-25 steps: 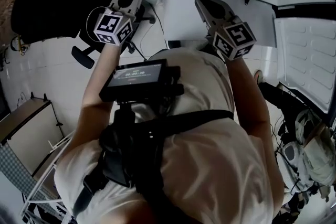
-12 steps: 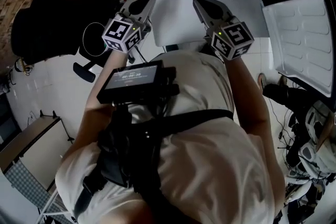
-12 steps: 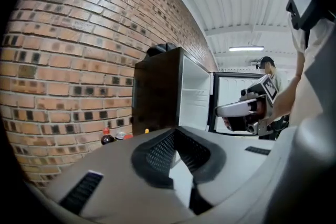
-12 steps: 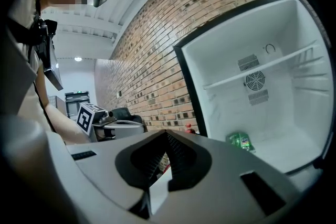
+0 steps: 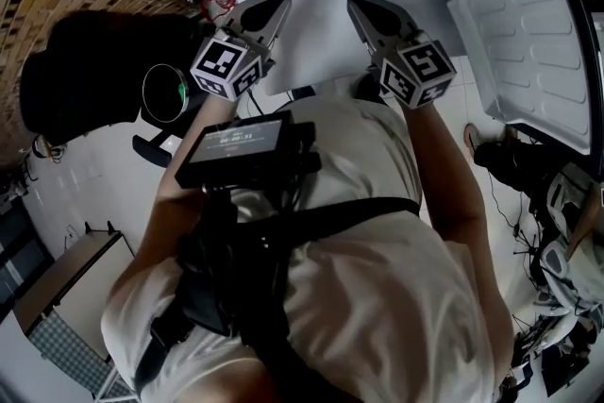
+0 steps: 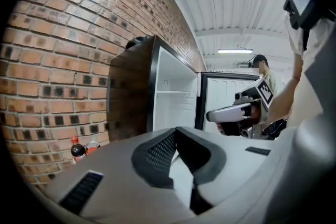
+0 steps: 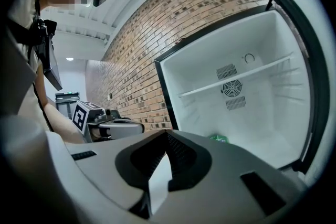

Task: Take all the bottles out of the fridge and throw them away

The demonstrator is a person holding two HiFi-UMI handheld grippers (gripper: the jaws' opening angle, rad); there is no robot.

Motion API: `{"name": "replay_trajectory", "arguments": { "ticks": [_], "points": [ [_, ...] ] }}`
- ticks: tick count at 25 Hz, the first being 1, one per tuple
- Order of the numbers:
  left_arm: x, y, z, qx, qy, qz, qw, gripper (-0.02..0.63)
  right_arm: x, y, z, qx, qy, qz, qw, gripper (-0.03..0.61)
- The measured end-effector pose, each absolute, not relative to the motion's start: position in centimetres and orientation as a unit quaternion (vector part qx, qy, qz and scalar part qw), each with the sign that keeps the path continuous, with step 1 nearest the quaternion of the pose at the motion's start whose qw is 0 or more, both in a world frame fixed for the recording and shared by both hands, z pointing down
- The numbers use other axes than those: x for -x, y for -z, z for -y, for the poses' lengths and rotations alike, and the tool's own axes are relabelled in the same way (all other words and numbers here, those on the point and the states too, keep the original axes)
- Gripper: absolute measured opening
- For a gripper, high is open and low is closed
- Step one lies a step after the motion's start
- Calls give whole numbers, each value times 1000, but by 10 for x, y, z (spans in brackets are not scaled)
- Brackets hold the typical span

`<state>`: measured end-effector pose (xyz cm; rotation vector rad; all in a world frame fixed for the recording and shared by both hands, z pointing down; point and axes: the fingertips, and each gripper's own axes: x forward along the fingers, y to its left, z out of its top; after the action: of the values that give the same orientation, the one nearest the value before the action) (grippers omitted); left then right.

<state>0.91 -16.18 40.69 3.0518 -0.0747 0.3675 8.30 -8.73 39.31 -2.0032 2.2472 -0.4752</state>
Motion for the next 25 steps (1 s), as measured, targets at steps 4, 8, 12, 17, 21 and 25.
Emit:
{"name": "replay_trajectory", "arguments": {
  "ticks": [4,8,12,17,21,25],
  "points": [
    [-33,-400,151,-993,-116,6,37,9,-104,-390,78,668,154,-727,50,6],
    [-54,-398,139,-993,-113,-13,37,8,-121,-389,69,678,154,-716,56,6],
    [-74,-397,129,-993,-108,-25,38,8,-137,-392,61,685,155,-709,60,6],
    [-94,-395,118,-993,-108,-38,42,6,-154,-393,54,691,159,-703,62,6],
    [-107,-394,114,-993,-104,-45,44,5,-165,-396,53,691,156,-704,56,6],
    [-114,-393,112,-993,-102,-47,39,5,-171,-394,56,689,153,-706,57,6]
  ]
}}
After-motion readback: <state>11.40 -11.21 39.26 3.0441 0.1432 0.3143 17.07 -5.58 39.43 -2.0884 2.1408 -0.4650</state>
